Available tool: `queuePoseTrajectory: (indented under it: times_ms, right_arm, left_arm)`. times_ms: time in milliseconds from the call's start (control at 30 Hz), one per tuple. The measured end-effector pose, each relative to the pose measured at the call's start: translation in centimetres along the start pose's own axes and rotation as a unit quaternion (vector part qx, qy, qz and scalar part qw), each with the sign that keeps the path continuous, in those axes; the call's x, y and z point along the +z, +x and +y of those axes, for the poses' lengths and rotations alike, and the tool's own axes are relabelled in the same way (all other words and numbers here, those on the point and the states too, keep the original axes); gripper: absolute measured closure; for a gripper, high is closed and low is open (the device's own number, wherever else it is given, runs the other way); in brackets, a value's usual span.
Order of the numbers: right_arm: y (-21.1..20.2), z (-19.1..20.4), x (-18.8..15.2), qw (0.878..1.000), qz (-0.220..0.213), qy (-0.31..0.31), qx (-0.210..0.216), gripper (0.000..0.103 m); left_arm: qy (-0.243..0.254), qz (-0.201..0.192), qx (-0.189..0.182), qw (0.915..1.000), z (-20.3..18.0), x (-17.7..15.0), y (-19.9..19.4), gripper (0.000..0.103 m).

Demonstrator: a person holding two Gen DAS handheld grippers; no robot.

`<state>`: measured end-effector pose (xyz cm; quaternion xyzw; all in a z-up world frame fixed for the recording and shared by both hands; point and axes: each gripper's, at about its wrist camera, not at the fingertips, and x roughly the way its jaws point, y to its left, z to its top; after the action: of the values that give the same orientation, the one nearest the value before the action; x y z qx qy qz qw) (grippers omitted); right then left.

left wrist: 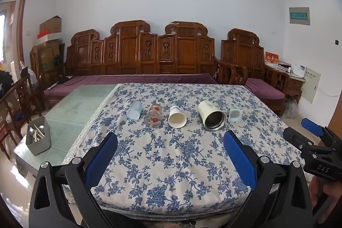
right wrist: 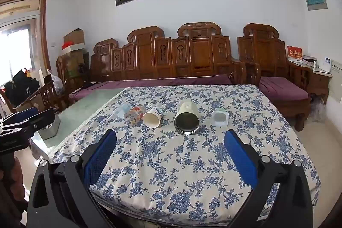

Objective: Flip cup upside down

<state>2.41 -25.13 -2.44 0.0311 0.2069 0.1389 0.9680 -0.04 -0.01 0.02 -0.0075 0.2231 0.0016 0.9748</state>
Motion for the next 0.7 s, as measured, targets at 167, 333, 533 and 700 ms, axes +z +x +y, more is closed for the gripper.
queuePoseTrajectory:
  times_ms: [167,333,533,700]
  right_arm:
    - [0.01,0.0,-0.01,1.0,-0.002,-0.001,0.0,0.002]
    - [-0.01,-0.04,-0.02,1.0,-0.002,0.0,0.001,0.002]
    - [-0.18,-0.08,-0.01,1.0,-0.004,-0.001,0.002,0.002]
    - [-0.01,-0.04,0.11,1.0,-0.003,-0.001,0.003,0.002]
  left_arm:
    - [-0.001,0.002,-0.001,1.0,0.01,0.03,0.03,0.008]
    - [0.0,0.002,-0.002,1.0,-0.01,0.22,0.09,0.008]
    - [0.0,0.001,-0.002,1.0,-0.02,0.23,-0.05,0.008]
    - [0.0,0.001,-0.001,1.0,0.03,0.4,-0.01,0.008]
